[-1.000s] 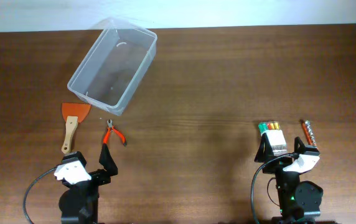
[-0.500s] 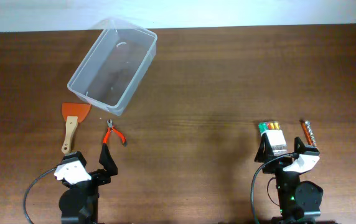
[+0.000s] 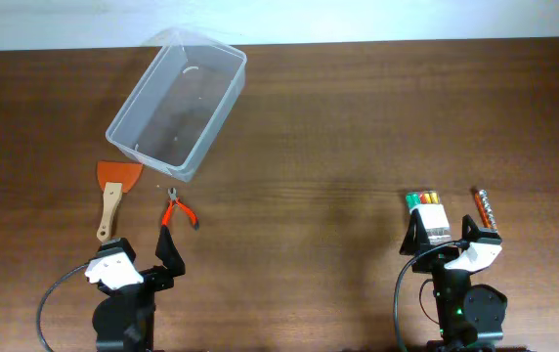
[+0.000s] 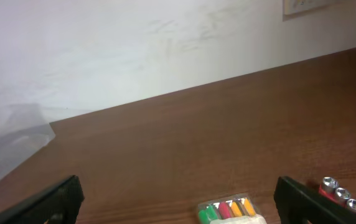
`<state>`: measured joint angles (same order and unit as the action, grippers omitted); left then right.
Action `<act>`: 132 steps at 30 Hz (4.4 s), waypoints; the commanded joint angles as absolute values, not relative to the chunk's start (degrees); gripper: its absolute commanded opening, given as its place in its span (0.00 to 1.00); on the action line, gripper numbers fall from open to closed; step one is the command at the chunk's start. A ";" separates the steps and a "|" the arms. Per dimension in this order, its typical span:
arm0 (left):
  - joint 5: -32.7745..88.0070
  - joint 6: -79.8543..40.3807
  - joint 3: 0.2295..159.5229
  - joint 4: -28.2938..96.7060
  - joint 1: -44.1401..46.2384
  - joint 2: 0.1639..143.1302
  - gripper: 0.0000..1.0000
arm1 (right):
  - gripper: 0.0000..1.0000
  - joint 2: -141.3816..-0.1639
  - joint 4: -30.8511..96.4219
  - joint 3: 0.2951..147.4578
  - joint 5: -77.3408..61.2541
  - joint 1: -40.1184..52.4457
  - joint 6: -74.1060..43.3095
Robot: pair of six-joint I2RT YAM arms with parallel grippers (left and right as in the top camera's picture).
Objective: Pack container
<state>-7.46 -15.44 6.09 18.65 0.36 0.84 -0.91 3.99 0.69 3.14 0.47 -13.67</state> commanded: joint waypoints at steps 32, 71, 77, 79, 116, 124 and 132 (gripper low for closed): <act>-7.27 -14.94 5.76 18.52 0.69 0.40 0.99 | 0.99 -0.58 4.29 0.32 3.40 0.32 -13.58; -7.27 -14.94 5.76 18.52 0.69 0.40 0.99 | 0.99 -0.58 4.29 0.32 3.40 0.32 -13.58; -7.27 -14.94 5.76 18.52 0.69 0.40 0.99 | 0.99 -0.58 4.29 0.32 3.40 0.32 -13.58; -7.27 -14.94 5.76 18.52 0.69 0.40 0.99 | 0.99 -0.58 4.29 0.32 3.40 0.32 -13.58; -6.94 -15.11 5.76 18.37 0.69 0.40 0.99 | 0.99 -0.58 4.29 0.32 3.40 0.32 -13.58; 13.61 -14.83 5.98 10.85 0.69 0.40 0.99 | 0.99 -0.58 4.32 0.32 3.40 0.32 -13.58; 15.00 -13.30 17.12 12.80 0.69 10.59 0.99 | 0.99 -0.58 4.29 0.32 3.40 0.32 -13.58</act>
<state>12.73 -15.40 10.61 12.51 0.43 5.32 -0.91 3.99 0.69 3.14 0.47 -13.69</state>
